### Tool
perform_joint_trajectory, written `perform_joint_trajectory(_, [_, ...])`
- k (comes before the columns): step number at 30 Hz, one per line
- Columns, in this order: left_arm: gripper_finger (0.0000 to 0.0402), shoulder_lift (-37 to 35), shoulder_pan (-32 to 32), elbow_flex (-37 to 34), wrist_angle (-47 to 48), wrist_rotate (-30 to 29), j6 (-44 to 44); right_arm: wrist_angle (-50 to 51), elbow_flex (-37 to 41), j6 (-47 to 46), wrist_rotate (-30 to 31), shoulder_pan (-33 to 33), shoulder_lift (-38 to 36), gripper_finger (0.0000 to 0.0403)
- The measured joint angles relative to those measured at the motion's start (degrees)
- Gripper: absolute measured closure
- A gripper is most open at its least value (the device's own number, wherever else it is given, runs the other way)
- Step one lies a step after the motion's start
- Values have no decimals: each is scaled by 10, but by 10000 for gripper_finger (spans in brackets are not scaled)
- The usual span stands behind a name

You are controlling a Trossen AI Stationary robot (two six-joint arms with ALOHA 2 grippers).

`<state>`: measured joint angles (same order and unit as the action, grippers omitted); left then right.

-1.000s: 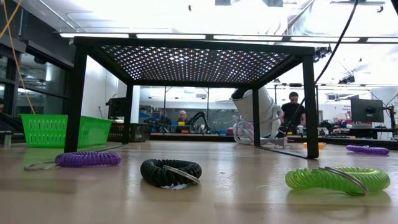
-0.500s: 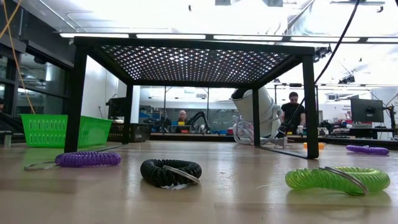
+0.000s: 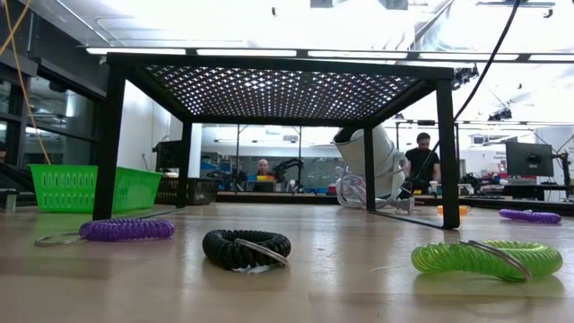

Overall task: Pick & Place Office Desk Supplies
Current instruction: Put the crayon box into the black bin

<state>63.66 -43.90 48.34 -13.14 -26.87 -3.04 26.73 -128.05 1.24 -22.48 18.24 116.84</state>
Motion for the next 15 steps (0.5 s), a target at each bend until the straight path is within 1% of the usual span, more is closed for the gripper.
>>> perform_joint_trajectory(15, [268, 0, 0, 0, -72, 4, -87, -17, 0, 5, -1, -19, 0, 292])
